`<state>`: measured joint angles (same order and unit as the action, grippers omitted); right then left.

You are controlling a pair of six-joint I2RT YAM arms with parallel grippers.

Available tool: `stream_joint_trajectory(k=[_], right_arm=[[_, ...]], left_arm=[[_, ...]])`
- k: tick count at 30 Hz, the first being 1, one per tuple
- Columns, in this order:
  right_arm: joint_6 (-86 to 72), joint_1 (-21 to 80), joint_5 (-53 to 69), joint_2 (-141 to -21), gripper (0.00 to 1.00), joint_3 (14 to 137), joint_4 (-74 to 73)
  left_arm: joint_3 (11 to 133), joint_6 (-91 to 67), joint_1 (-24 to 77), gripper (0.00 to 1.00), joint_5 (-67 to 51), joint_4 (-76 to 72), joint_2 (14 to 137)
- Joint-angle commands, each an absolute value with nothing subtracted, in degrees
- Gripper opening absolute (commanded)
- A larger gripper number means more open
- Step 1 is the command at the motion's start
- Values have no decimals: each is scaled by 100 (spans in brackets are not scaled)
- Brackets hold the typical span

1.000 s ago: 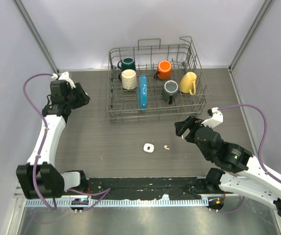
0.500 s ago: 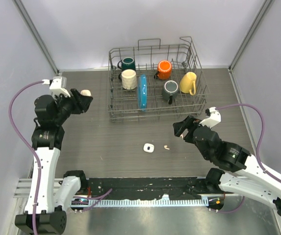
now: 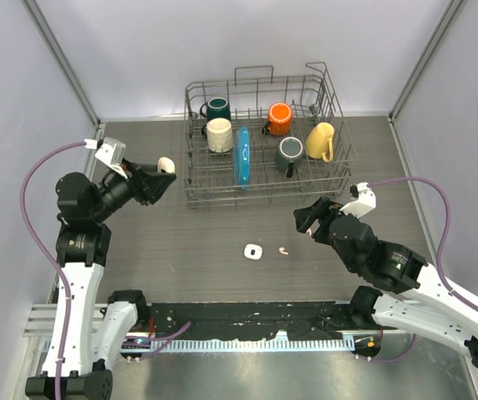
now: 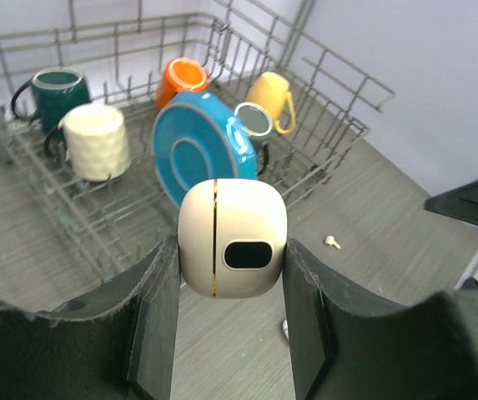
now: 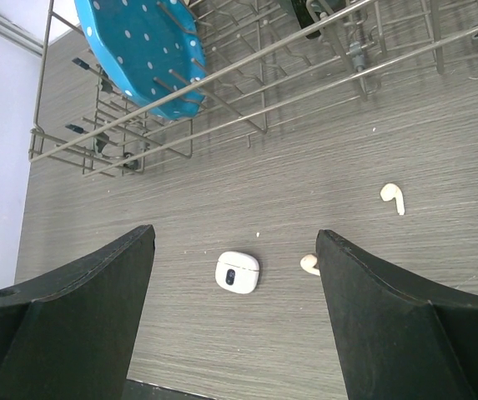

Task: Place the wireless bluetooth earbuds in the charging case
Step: Pick up the charging case at the center of the board.

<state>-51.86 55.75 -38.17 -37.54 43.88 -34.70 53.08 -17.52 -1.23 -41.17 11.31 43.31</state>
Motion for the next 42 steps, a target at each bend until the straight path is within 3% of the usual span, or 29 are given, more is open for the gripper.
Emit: stream_joint_trajectory(k=[1,11,19,28,33,42], right_arm=[[-5317,5572,-3823,-3762,84,4632,-3234],[-5037,5563,-3103,-3832,84,4737,-2760],[-4615,5572,-2242,-4394,83,5255,-2575],[-4333,5564,-1293,-4807,77,5599,-2294],[-4280,5572,-1116,-4895,76,5651,-2276],[-4113,5564,-396,-5220,63,5687,-2232]], left_arm=[[5282,-1888,-53,0,-4956,256,4148],[4948,-1452,1429,0,-4589,114,4060],[5291,-27,3575,0,-2509,1282,4561],[5537,1098,5711,0,-573,1503,5493],[5590,1204,6055,0,-150,1257,5713],[5598,1354,6240,0,193,1081,5774]])
